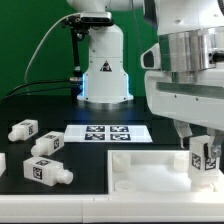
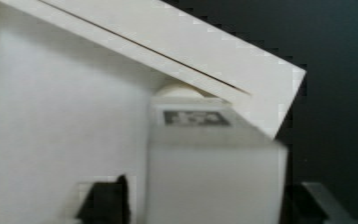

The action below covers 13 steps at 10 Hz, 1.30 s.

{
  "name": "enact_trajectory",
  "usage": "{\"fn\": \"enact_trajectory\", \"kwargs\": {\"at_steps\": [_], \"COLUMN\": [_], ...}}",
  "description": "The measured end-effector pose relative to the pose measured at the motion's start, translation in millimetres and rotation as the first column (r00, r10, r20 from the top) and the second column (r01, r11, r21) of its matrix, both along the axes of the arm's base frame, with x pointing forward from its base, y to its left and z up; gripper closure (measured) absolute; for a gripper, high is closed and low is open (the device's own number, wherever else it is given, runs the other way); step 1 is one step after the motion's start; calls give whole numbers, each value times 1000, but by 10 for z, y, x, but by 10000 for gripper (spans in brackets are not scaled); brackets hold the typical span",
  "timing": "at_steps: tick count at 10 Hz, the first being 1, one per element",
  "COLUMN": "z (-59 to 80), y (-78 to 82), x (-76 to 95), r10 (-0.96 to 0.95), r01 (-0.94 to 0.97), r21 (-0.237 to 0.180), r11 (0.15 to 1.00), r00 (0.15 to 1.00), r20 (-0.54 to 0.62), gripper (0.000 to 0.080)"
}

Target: Assemble square table

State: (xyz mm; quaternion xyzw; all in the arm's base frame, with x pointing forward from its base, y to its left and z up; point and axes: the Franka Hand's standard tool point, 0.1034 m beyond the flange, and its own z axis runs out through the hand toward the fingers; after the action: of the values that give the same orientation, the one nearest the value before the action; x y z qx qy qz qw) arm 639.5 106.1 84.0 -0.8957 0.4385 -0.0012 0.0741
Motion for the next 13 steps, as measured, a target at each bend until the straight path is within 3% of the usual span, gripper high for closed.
{"fn": "enact_trajectory", "kwargs": {"at_steps": [1, 5, 7, 8, 9, 10, 11, 12, 13], "z": [-3, -20, -11, -3, -8, -9, -10, -11, -11], "y": [36, 23, 54, 66, 61, 61, 67, 66, 58], "x": [-17, -37, -20, 1, 0, -1, -2, -2, -2], "r10": [188, 526, 808, 834, 825, 825, 778, 732, 714], "r01": [-188, -525, -801, -827, -817, -817, -772, -726, -709], "r21": [-9, -45, -127, -129, -127, -127, -119, -114, -113], "r11": [982, 850, 586, 547, 562, 562, 625, 678, 696], "r00": [982, 850, 589, 551, 565, 565, 628, 681, 700], "r20": [16, 37, 10, 10, 11, 11, 12, 10, 9], "gripper": [191, 152, 151, 151, 151, 288, 288, 471, 515]}}
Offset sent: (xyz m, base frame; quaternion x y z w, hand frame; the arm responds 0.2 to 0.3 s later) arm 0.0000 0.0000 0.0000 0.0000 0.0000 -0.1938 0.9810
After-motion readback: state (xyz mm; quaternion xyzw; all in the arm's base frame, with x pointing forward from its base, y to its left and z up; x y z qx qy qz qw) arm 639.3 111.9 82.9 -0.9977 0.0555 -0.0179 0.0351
